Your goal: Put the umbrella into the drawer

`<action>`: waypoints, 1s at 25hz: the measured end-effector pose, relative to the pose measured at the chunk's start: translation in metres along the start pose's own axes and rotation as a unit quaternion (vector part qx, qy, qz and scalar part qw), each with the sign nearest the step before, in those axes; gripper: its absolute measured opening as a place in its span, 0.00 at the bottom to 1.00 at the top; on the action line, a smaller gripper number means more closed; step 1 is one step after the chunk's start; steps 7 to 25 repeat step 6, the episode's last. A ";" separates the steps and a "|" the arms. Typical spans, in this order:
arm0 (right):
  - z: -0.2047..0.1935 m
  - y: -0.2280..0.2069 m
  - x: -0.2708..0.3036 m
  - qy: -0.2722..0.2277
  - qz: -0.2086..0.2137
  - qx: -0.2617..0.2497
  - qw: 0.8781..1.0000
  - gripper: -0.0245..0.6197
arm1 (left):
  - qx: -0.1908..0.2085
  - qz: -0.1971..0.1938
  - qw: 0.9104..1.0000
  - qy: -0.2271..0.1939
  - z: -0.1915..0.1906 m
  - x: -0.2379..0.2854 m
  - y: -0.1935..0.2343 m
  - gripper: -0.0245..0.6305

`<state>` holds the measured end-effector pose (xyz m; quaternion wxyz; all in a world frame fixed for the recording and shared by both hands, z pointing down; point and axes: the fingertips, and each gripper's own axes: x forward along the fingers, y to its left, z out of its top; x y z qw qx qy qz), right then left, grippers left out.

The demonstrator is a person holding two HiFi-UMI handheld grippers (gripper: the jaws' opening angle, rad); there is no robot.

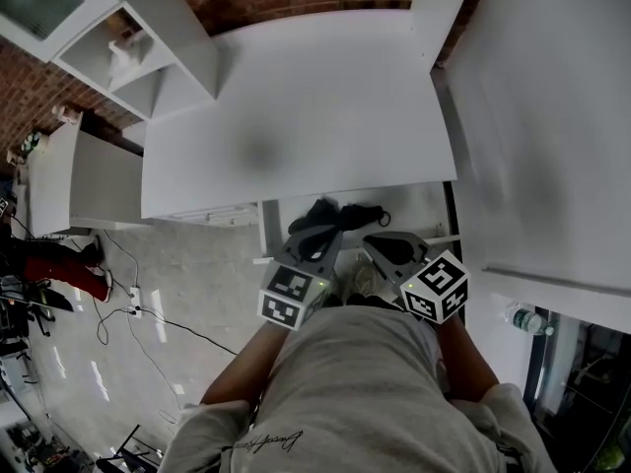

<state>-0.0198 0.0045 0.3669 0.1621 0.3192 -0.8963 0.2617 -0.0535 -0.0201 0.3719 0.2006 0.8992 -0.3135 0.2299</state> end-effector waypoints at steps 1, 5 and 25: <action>-0.001 0.001 0.000 0.001 0.001 -0.001 1.000 0.08 | 0.000 0.000 1.000 0.000 0.000 -0.001 0.000 0.06; -0.004 0.005 0.000 0.001 0.002 -0.002 1.000 0.08 | 0.001 0.000 1.000 -0.001 -0.002 -0.003 -0.002 0.06; -0.004 0.006 0.000 0.001 0.002 -0.002 1.000 0.08 | 0.001 0.000 1.000 -0.002 -0.002 -0.003 -0.003 0.06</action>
